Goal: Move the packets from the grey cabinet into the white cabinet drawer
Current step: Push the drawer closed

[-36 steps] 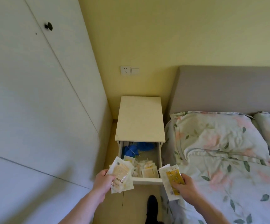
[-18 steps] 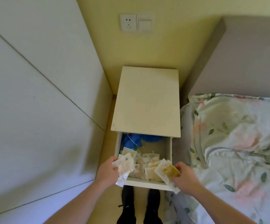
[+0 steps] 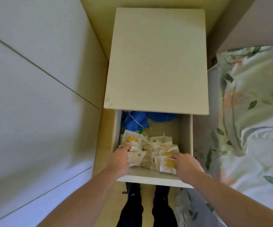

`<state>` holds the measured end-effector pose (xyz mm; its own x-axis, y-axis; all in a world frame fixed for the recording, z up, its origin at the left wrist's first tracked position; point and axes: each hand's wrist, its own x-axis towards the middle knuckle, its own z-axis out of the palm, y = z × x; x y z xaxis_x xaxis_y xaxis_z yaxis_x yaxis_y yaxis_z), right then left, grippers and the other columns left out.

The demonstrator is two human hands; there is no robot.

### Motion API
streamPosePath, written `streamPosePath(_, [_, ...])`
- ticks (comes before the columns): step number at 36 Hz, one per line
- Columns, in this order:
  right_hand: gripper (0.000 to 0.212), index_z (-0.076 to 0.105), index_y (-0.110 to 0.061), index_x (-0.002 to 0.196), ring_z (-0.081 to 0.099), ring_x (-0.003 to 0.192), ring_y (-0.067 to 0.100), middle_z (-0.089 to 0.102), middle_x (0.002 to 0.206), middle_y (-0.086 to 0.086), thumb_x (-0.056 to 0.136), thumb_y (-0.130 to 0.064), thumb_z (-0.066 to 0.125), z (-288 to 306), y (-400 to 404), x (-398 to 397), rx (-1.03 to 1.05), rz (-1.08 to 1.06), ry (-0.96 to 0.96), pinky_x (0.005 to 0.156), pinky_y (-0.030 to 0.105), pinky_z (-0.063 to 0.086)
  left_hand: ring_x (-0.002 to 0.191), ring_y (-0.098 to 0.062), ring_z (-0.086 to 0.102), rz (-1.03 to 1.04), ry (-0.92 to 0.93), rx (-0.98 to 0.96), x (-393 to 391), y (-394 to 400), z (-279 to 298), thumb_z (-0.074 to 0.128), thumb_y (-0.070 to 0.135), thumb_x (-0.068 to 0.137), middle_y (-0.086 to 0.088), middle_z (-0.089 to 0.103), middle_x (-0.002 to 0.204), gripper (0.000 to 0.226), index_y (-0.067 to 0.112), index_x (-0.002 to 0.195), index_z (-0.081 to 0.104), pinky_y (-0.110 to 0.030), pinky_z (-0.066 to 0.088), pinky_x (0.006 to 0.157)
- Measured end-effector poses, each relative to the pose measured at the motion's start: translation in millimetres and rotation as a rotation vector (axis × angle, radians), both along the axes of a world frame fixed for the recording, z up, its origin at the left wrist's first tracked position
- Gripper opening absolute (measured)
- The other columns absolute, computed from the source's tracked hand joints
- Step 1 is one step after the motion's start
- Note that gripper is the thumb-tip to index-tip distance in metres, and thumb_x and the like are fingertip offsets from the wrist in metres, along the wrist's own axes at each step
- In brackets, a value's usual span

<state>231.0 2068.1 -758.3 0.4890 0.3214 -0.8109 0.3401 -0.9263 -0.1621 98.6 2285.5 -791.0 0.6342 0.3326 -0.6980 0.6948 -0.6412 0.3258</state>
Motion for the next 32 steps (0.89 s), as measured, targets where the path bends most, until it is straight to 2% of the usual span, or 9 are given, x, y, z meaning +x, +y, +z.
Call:
streamPosePath(2, [0.046, 0.058, -0.034, 0.13, 0.063, 0.095, 0.019, 0.066, 0.11, -0.003, 0.091, -0.01, 0.06, -7, 2, -3, -0.013, 0.018, 0.009, 0.084, 0.031, 0.057, 0.105, -0.023, 0.063, -0.09, 0.029, 0.04, -5, 2, -9, 0.063, 0.004, 0.09, -0.004, 0.06, 0.129, 0.05, 0.022, 0.133, 0.048, -0.032, 0.054, 0.084])
streamPosePath(4, [0.049, 0.058, -0.033, 0.132, 0.061, 0.103, 0.018, 0.065, 0.115, -0.001, 0.09, -0.006, 0.06, -13, 2, -6, -0.02, 0.016, 0.008, 0.091, 0.032, 0.055, 0.106, -0.026, 0.064, -0.196, 0.068, 0.1, -4, 2, -12, 0.063, 0.004, 0.09, -0.007, 0.058, 0.13, 0.049, 0.017, 0.134, 0.045, -0.036, 0.056, 0.085])
streamPosePath(8, [0.058, 0.056, -0.025, 0.137, 0.048, 0.117, 0.019, 0.061, 0.126, -0.001, 0.087, 0.002, 0.063, -21, 0, -8, -0.026, 0.041, -0.031, 0.101, 0.034, 0.05, 0.109, -0.025, 0.063, -0.335, 0.088, 0.191, -1, 2, -12, 0.062, 0.007, 0.091, -0.007, 0.061, 0.125, 0.04, 0.014, 0.129, 0.052, -0.033, 0.052, 0.084])
streamPosePath(13, [0.068, 0.044, -0.021, 0.147, 0.036, 0.129, 0.023, 0.042, 0.145, -0.002, 0.086, 0.005, 0.061, -16, 0, -9, 0.007, 0.047, -0.068, 0.111, 0.036, 0.043, 0.12, -0.025, 0.049, -0.456, 0.097, 0.287, -2, 6, -11, 0.06, 0.006, 0.092, -0.007, 0.057, 0.13, 0.034, 0.013, 0.126, 0.063, -0.035, 0.049, 0.101])
streamPosePath(18, [0.08, 0.039, -0.024, 0.15, 0.025, 0.139, 0.019, 0.034, 0.149, -0.005, 0.08, 0.01, 0.06, -8, -7, -14, 0.12, -0.05, -0.086, 0.118, 0.03, 0.031, 0.113, -0.023, 0.055, -0.513, 0.132, 0.298, -1, 9, -2, 0.065, 0.005, 0.09, -0.006, 0.058, 0.123, 0.031, 0.018, 0.118, 0.071, -0.033, 0.054, 0.094])
streamPosePath(22, [0.075, 0.042, -0.026, 0.148, 0.023, 0.141, 0.017, 0.032, 0.152, -0.008, 0.081, 0.006, 0.056, -1, -22, -25, 0.203, -0.168, -0.107, 0.119, 0.03, 0.028, 0.104, -0.019, 0.06, -0.378, 0.041, 0.257, -3, 9, 15, 0.058, 0.004, 0.093, -0.003, 0.058, 0.122, 0.028, 0.014, 0.117, 0.068, -0.029, 0.052, 0.085])
streamPosePath(25, [0.071, 0.033, -0.029, 0.15, 0.024, 0.142, 0.022, 0.028, 0.155, -0.004, 0.087, -0.016, 0.065, 6, -37, -38, 0.187, -0.23, -0.176, 0.12, 0.041, 0.03, 0.095, -0.012, 0.058, -0.182, -0.073, 0.221, -10, 10, 29, 0.061, 0.018, 0.093, 0.002, 0.053, 0.126, 0.029, 0.019, 0.122, 0.061, -0.022, 0.049, 0.074])
streamPosePath(29, [0.109, 0.002, -0.03, 0.156, 0.008, 0.151, 0.032, 0.002, 0.162, 0.001, 0.079, -0.05, 0.076, 10, -56, -51, 0.031, -0.385, -0.126, 0.121, 0.053, 0.023, 0.121, -0.02, 0.053, 0.033, -0.063, 0.254, -34, 12, 36, 0.068, 0.032, 0.089, -0.001, 0.042, 0.14, 0.057, 0.02, 0.14, 0.045, -0.032, 0.055, 0.093])
streamPosePath(32, [0.128, -0.007, -0.024, 0.157, 0.016, 0.15, 0.039, -0.002, 0.165, 0.007, 0.071, -0.06, 0.079, 6, -65, -53, -0.047, -0.544, -0.044, 0.117, 0.056, 0.03, 0.13, -0.028, 0.044, 0.211, 0.08, 0.24, -57, 14, 34, 0.062, 0.029, 0.093, -0.006, 0.033, 0.147, 0.058, 0.018, 0.145, 0.036, -0.043, 0.051, 0.099])
